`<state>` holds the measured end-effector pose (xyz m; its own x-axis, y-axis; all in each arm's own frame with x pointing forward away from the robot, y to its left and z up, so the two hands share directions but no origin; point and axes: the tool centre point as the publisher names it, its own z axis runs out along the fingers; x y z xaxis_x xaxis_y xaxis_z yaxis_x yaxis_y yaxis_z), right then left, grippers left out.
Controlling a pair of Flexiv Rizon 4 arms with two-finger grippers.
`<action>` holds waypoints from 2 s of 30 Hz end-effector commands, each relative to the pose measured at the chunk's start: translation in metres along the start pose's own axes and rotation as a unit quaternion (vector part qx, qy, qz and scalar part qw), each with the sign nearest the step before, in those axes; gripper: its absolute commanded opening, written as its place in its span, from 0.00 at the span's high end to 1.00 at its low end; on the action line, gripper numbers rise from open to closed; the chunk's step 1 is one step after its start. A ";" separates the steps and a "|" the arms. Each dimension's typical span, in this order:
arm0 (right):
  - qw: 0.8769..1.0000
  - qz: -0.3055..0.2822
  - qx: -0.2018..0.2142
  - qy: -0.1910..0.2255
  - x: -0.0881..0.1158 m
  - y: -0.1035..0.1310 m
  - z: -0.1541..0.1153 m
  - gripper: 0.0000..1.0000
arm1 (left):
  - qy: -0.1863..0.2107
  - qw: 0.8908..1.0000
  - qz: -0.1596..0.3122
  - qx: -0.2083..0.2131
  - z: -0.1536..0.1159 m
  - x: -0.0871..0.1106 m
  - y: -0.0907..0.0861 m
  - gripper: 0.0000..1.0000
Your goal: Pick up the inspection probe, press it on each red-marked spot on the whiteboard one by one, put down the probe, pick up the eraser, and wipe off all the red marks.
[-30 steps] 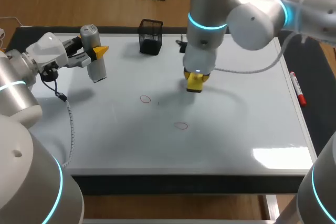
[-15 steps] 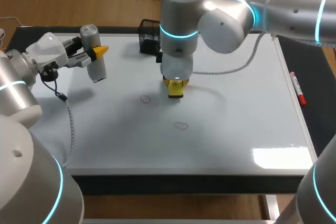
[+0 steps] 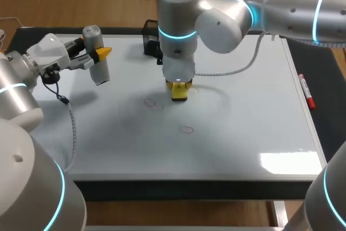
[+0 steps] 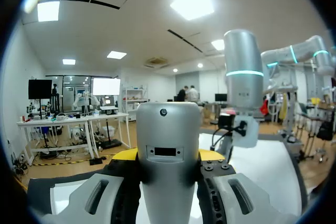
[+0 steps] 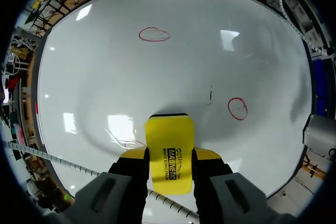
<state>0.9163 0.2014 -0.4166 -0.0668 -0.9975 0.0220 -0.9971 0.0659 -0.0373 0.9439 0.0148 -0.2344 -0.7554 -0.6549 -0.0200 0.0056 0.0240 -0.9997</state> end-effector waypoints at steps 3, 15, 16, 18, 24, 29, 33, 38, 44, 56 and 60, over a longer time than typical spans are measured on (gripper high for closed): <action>1.000 0.003 0.002 0.003 0.006 0.002 0.001 1.00 | -0.003 1.000 0.000 0.000 0.001 0.001 -0.001 1.00; 0.999 0.032 0.005 0.009 0.032 0.001 0.004 1.00 | -0.003 1.000 0.000 0.000 0.001 0.001 -0.001 1.00; 0.999 0.036 0.006 0.011 0.035 0.001 0.004 1.00 | -0.003 1.000 0.000 0.000 0.001 0.001 -0.001 1.00; 0.999 0.042 0.006 0.014 0.042 0.001 0.005 1.00 | -0.003 1.000 0.000 0.000 0.001 0.001 -0.001 1.00; 0.998 0.062 0.005 0.023 0.061 -0.002 0.008 1.00 | -0.003 1.000 0.000 0.000 0.001 0.001 -0.001 1.00; 0.997 0.074 0.007 0.026 0.073 -0.004 0.007 1.00 | -0.003 1.000 0.000 0.000 0.001 0.001 -0.001 1.00; 0.996 0.087 0.008 0.027 0.083 -0.004 0.006 1.00 | -0.003 1.000 0.000 0.000 0.001 0.001 -0.001 1.00; 0.995 0.092 0.010 0.026 0.088 -0.004 0.002 1.00 | -0.003 1.000 0.000 0.000 0.001 0.001 -0.001 1.00; 0.996 0.092 0.001 0.014 0.093 -0.007 -0.007 1.00 | -0.003 1.000 0.000 0.000 0.001 0.001 -0.001 1.00; 0.994 0.110 0.013 0.019 0.115 -0.026 -0.026 1.00 | -0.003 1.000 0.000 0.000 0.001 0.001 -0.001 1.00; 0.992 0.126 0.009 0.001 0.130 -0.038 -0.033 1.00 | -0.003 1.000 0.000 0.000 0.001 0.001 -0.001 1.00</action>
<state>0.9403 0.0860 -0.3866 -0.3147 -0.9487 0.0298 -0.9475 0.3120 -0.0702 0.9439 0.0147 -0.2345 -0.7553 -0.6550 -0.0199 0.0054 0.0241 -0.9997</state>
